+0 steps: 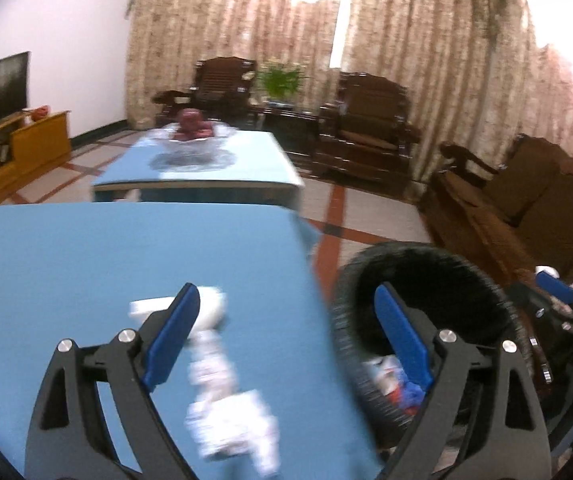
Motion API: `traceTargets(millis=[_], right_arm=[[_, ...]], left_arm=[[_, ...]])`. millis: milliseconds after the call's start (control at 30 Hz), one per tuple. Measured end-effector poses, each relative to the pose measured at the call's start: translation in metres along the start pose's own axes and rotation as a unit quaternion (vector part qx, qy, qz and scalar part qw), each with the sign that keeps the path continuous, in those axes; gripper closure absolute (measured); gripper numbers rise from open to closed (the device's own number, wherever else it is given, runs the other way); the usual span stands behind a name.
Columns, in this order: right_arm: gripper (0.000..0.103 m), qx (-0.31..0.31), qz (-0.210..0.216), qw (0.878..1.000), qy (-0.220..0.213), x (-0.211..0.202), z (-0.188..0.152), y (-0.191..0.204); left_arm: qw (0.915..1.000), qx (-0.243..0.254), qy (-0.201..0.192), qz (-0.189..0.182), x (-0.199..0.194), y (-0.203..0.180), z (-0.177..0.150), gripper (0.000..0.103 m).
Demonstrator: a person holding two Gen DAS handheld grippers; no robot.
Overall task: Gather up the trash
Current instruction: 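Move the tube and glove over the wastebasket and open both grippers, then grasp the long white tissue with the right gripper and lift it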
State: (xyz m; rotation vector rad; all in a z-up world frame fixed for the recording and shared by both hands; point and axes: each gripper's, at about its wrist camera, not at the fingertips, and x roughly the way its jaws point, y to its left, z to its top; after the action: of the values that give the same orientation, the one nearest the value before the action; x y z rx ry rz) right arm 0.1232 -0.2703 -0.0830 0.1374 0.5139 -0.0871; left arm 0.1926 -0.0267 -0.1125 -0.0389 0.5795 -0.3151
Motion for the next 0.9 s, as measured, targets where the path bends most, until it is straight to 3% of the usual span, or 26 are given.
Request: traceTargets(millis=[167, 367, 633, 900], right_arm=[[0.006, -0.023, 0.054, 0.998, 0.01, 0.008, -0.008, 0.061], [0.006, -0.049, 0.108, 0.993, 0.021, 0.017, -0.018, 0.124], [0.007, -0.085, 0.136, 0.986, 0.049, 0.036, -0.046, 0.181], [0.018, -0.101, 0.133, 0.982, 0.094, 0.066, -0.072, 0.203]], left_arm=[[0.9983, -0.011, -0.002, 0.057, -0.026, 0.054, -0.013, 0.016], [0.9946, -0.03, 0.003, 0.099, -0.044, 0.106, -0.025, 0.016], [0.9895, -0.055, 0.016, 0.132, -0.052, 0.153, -0.043, 0.016], [0.9868, -0.066, 0.028, 0.145, -0.049, 0.178, -0.054, 0.016]])
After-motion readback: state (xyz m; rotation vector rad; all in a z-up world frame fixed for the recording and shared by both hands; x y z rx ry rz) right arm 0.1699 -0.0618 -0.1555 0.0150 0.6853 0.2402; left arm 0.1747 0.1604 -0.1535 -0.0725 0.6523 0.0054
